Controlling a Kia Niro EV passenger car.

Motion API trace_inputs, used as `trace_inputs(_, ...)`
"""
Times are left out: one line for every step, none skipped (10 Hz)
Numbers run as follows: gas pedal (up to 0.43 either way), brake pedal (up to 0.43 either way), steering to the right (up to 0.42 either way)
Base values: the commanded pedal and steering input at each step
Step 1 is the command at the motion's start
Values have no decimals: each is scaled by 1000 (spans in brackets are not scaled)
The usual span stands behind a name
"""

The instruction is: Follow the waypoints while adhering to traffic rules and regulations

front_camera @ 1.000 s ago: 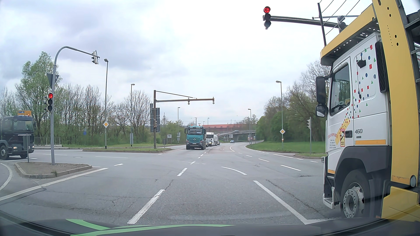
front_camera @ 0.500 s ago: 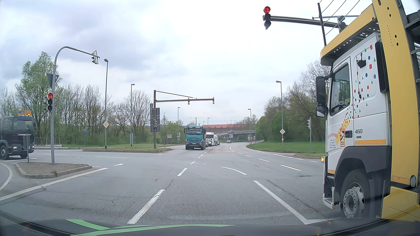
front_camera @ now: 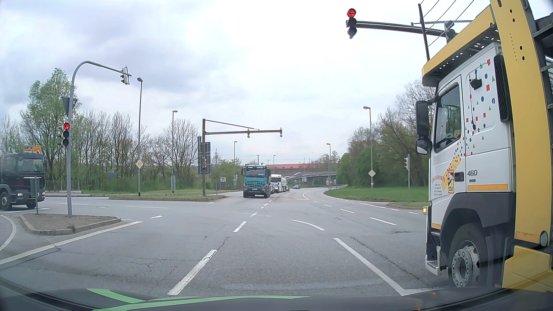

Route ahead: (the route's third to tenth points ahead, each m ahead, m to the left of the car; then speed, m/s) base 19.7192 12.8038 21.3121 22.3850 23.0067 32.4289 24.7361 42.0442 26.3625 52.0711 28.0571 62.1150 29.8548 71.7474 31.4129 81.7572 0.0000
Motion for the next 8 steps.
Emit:
trace_inputs(0, 305, 8)
trace_inputs(0, 305, 8)
trace_inputs(0, 305, 8)
trace_inputs(0, 305, 8)
trace_inputs(0, 305, 7)
trace_inputs(0, 305, 7)
trace_inputs(0, 305, 8)
trace_inputs(0, 305, 7)
